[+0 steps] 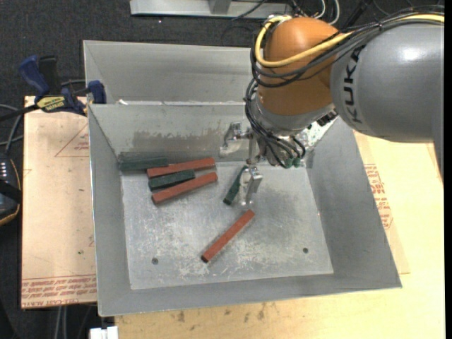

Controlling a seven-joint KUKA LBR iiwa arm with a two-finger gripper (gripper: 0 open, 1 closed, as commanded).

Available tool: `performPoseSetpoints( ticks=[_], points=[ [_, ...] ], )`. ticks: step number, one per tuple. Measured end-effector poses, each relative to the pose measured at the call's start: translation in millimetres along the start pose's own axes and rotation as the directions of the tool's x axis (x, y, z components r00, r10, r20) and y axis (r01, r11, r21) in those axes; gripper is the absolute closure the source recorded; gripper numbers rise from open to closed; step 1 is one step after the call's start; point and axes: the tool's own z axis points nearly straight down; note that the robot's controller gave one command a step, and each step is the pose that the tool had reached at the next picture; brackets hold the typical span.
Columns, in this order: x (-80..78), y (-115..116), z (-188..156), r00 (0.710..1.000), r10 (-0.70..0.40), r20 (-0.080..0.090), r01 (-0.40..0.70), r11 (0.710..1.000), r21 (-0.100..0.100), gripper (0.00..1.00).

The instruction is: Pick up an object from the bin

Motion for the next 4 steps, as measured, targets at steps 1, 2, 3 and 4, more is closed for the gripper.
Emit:
performPoseSetpoints(
  ticks=[1,2,3,4],
  points=[
    [18.6,-22,34,0.989,-0.150,0.014,0.150,0.989,0.004,0.00],
    [35.3,-29,69,0.999,0.035,0.004,-0.035,0.999,0.000,0.00],
    [35.5,-37,88,0.985,-0.173,0.005,0.173,0.985,0.002,0.00],
    [35.5,-25,114,0.922,-0.384,0.056,0.383,0.923,0.022,1.00]
  ],
)
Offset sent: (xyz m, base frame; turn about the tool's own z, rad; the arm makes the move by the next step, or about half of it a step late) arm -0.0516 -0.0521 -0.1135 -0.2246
